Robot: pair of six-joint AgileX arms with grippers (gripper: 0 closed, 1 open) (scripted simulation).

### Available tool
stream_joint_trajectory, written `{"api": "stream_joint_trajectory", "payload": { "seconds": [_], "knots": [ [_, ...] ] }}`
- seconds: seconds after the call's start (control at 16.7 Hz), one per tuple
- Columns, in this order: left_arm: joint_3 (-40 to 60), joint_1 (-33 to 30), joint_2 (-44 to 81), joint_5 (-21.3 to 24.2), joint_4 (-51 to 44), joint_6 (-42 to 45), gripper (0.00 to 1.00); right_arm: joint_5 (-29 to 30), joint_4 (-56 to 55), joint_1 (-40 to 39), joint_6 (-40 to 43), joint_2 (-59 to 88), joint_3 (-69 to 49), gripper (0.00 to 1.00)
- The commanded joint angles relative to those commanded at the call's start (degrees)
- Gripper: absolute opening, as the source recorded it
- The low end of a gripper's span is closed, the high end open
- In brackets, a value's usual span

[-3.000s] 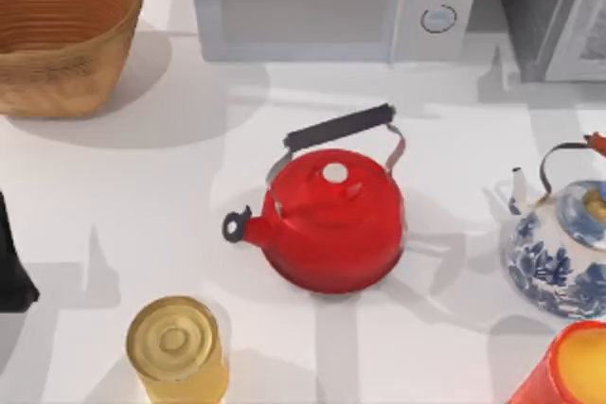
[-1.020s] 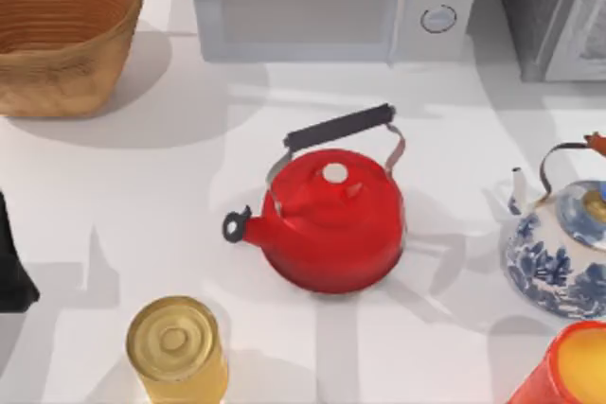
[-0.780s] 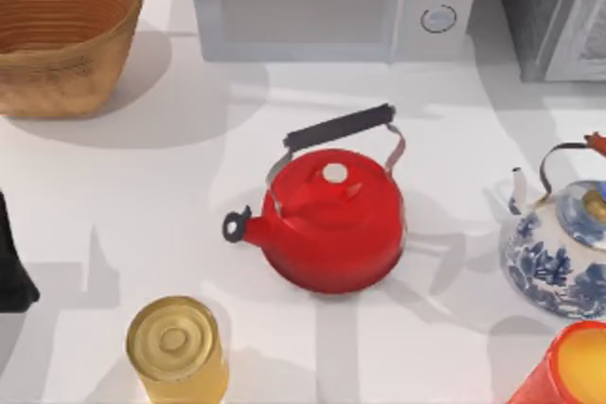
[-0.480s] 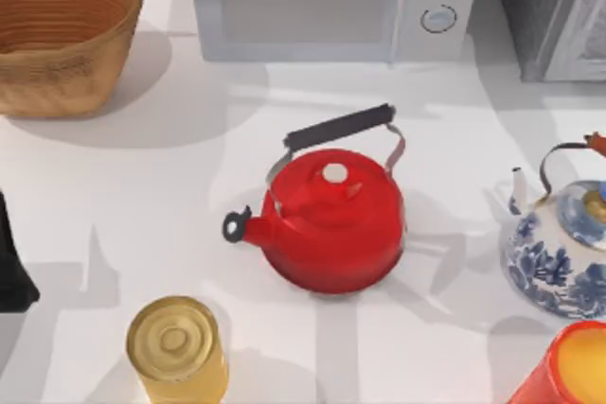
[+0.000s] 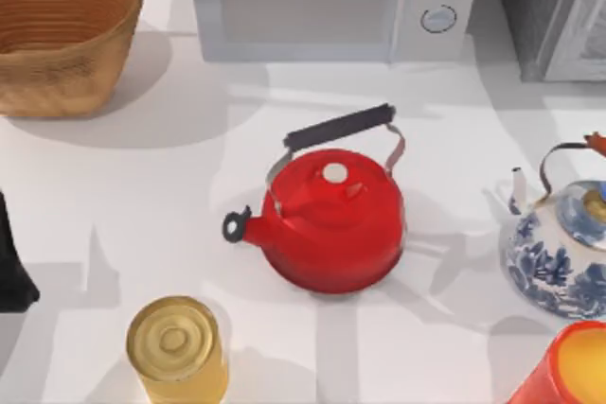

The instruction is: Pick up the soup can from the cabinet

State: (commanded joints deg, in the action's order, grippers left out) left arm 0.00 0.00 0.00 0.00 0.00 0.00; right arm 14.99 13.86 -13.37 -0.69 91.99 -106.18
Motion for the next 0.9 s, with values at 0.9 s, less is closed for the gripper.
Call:
{"api": "stream_joint_trajectory", "payload": {
  "seconds": [0.9],
  "knots": [
    [0.0, 0.0, 0.0, 0.0, 0.0, 0.0, 1.00, 8.2, 12.1, -8.5, 0.0, -12.1, -0.1, 0.00]
  ]
}}
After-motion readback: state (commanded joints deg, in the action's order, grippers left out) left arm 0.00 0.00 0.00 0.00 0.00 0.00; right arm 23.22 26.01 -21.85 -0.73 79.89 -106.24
